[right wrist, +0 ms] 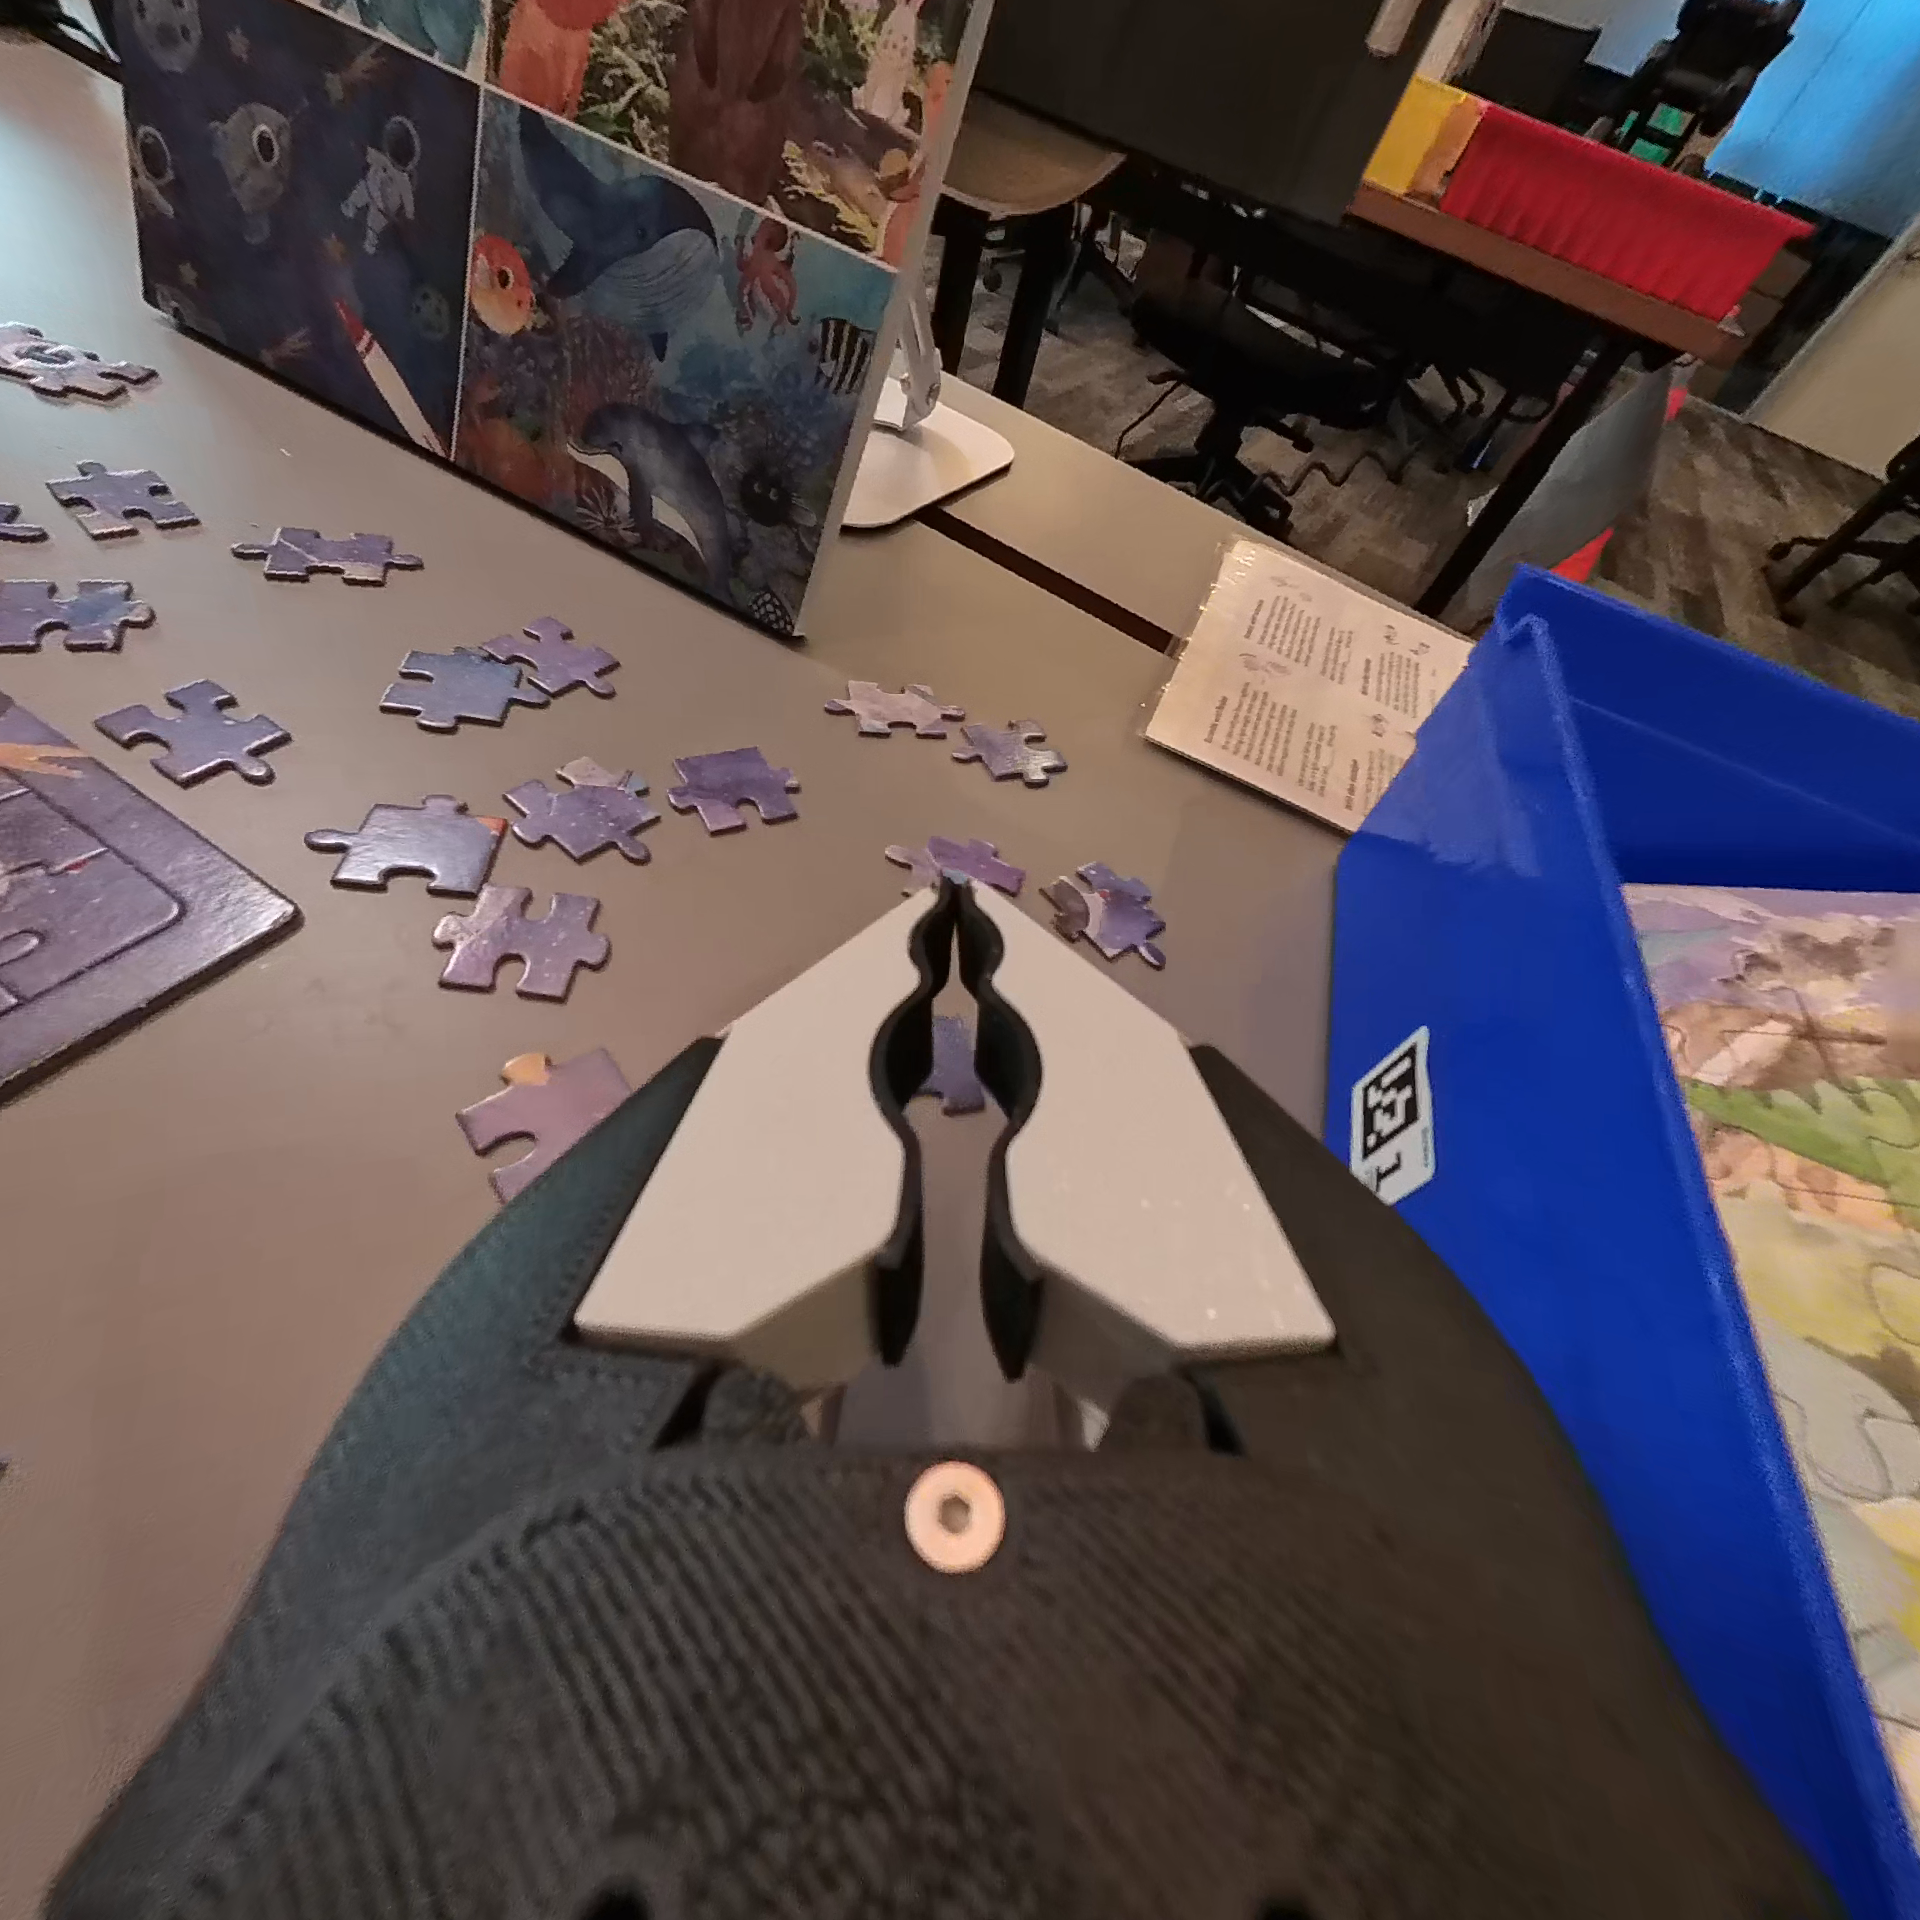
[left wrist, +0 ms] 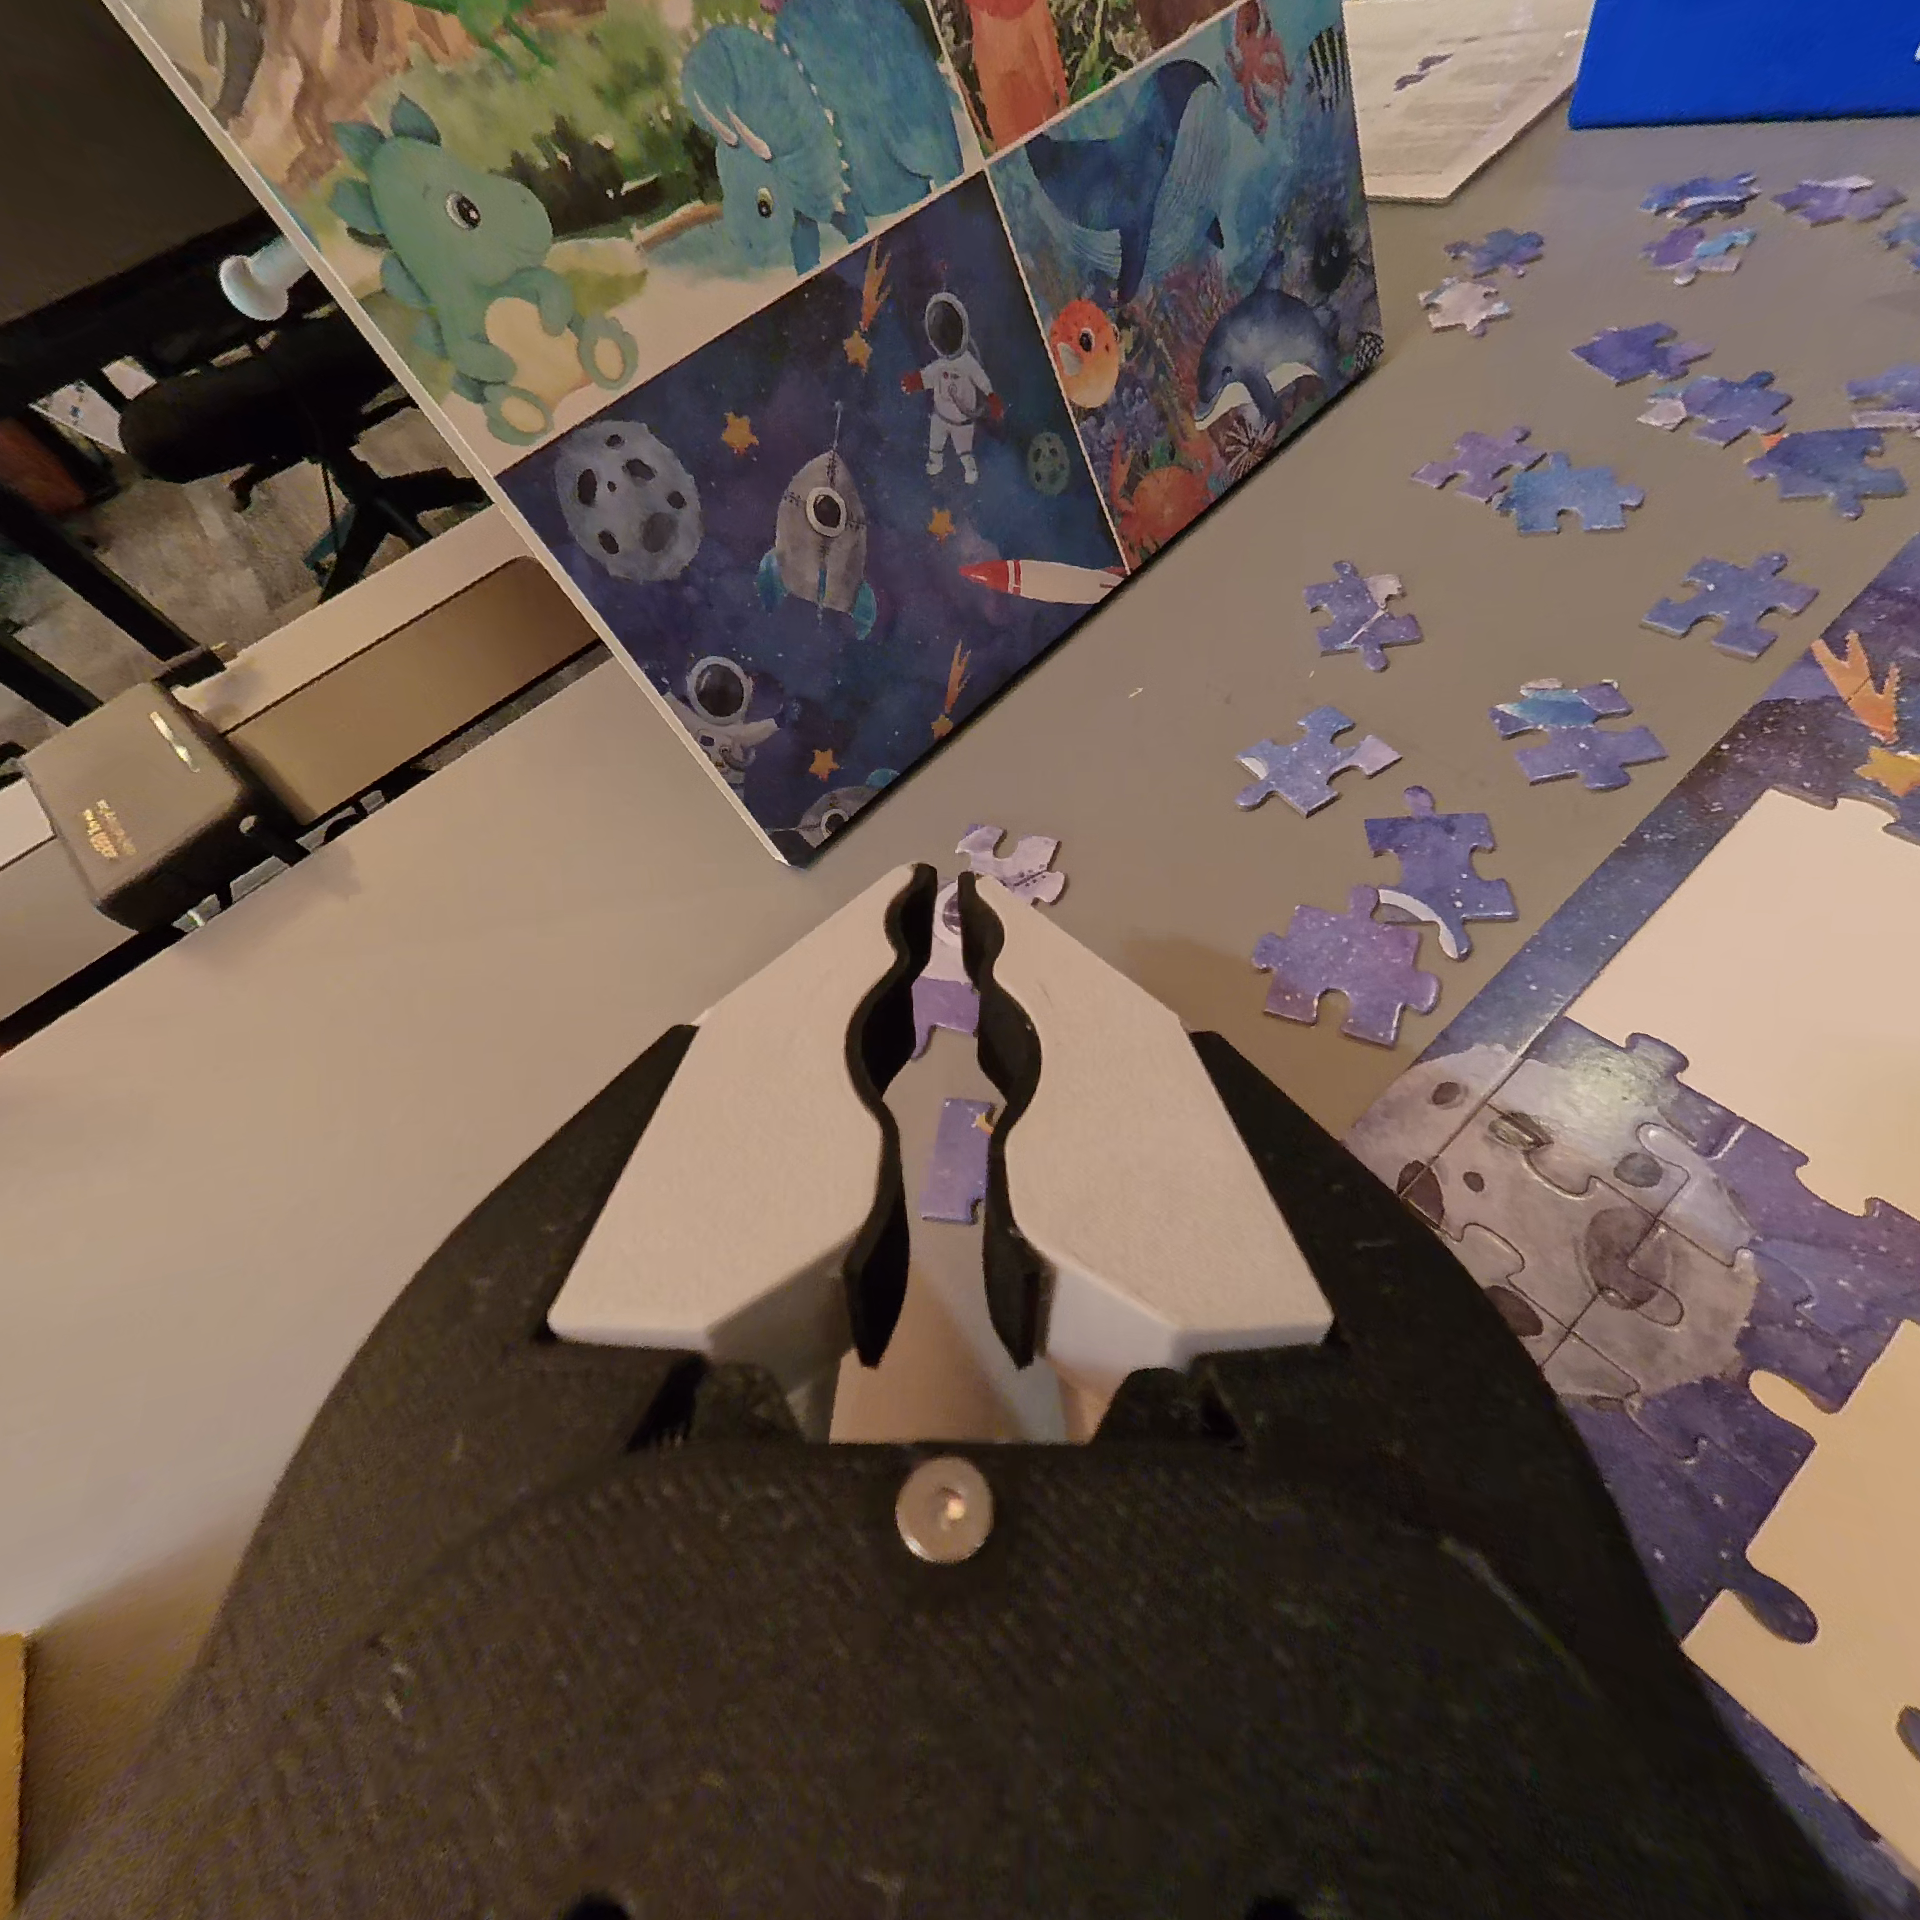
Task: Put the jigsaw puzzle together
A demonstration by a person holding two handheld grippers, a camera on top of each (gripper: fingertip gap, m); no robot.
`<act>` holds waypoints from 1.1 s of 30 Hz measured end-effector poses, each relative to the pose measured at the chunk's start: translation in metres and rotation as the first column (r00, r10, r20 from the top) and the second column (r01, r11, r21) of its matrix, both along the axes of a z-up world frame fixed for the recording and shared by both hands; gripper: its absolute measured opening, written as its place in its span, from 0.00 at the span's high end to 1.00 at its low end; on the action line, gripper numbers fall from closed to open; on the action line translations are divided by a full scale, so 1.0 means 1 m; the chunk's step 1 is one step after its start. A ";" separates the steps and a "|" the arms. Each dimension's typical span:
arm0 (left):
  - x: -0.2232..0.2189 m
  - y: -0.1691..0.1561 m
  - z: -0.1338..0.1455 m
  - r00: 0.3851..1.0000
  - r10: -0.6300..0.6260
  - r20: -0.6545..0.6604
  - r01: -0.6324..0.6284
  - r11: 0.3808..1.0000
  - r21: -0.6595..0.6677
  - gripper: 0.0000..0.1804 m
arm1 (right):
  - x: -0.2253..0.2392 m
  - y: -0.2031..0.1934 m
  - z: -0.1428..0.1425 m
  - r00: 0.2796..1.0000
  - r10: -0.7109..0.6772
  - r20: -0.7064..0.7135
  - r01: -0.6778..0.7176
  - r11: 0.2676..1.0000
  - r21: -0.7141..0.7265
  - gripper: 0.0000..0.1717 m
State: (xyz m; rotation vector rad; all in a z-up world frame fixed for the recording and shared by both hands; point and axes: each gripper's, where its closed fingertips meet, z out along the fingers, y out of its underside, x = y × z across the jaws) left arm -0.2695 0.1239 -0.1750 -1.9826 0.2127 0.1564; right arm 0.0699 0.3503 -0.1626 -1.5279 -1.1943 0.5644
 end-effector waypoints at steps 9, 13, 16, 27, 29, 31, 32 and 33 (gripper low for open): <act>-0.015 -0.011 0.035 0.997 0.062 -0.036 -0.057 0.989 0.140 1.00 | 0.003 0.003 0.003 1.000 -0.008 -0.016 0.009 1.000 0.010 1.00; -0.027 -0.016 0.039 0.994 0.104 -0.029 -0.098 0.984 0.151 1.00 | 0.005 0.004 0.005 1.000 -0.015 -0.020 0.015 1.000 0.021 1.00; -0.033 -0.018 0.040 0.993 0.120 -0.014 -0.116 0.981 0.158 1.00 | 0.006 0.004 0.005 1.000 -0.021 -0.023 0.022 0.999 0.028 1.00; -0.042 -0.030 0.056 0.984 0.164 -0.072 -0.147 0.968 0.203 1.00 | 0.017 0.004 0.003 0.995 -0.080 0.053 0.072 0.989 0.131 1.00; -0.046 -0.032 0.055 0.981 0.179 -0.075 -0.161 0.966 0.202 1.00 | 0.021 0.003 0.005 0.994 -0.092 0.062 0.080 0.982 0.174 1.00; -0.051 -0.034 0.051 0.980 0.190 -0.066 -0.174 0.965 0.197 1.00 | 0.024 0.002 0.006 0.993 -0.096 0.070 0.080 0.976 0.203 1.00; -0.053 -0.035 0.048 0.979 0.194 -0.059 -0.180 0.965 0.191 1.00 | 0.025 0.000 0.007 0.994 -0.089 0.068 0.073 0.974 0.212 1.00; -0.056 -0.035 0.046 0.979 0.198 -0.052 -0.185 0.965 0.184 1.00 | 0.024 -0.003 0.008 0.995 -0.072 0.061 0.057 0.974 0.218 1.00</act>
